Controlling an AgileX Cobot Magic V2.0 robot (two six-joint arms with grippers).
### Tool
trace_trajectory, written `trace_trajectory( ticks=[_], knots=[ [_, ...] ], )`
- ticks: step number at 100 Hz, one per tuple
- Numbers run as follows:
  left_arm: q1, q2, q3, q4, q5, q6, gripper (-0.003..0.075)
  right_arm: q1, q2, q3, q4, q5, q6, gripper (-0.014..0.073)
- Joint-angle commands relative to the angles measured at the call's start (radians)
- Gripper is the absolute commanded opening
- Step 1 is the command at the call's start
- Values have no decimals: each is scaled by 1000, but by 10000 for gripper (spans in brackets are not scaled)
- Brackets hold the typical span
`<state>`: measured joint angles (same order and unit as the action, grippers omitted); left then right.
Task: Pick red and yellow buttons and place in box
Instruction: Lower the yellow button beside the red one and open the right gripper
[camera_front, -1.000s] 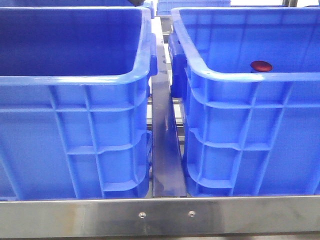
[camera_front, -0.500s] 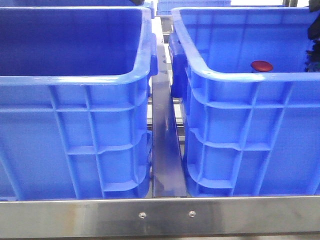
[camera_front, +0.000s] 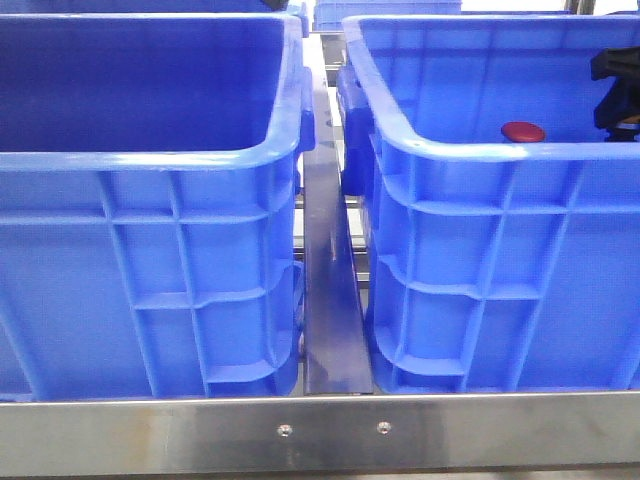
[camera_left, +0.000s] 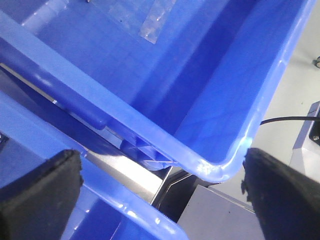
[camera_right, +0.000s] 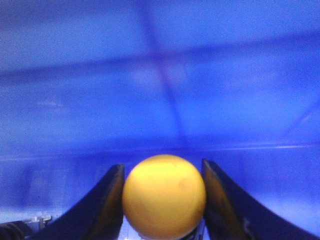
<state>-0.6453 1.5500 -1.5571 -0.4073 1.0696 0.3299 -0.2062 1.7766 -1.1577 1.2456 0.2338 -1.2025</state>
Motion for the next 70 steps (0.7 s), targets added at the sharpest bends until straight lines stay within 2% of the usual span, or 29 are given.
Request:
trace_trajectory(
  ticks=[1, 8, 20, 27, 70],
  knots=[
    [-7, -35, -29, -41, -45, -1, 617, -1, -38, -28, 12, -13, -10, 170],
    [-7, -35, -29, -41, -45, -1, 617, -1, -38, -28, 12, -9, -10, 252],
    [-7, -35, -29, -41, -48, -1, 617, -2, -38, -28, 12, 5, -10, 471],
    [-7, -35, -29, -41, -50, -1, 617, -2, -39, -28, 12, 6, -10, 546],
    [-7, -35, -29, -41, -59, -1, 617, -2, -99, -26, 9, 50, -10, 559]
  ],
)
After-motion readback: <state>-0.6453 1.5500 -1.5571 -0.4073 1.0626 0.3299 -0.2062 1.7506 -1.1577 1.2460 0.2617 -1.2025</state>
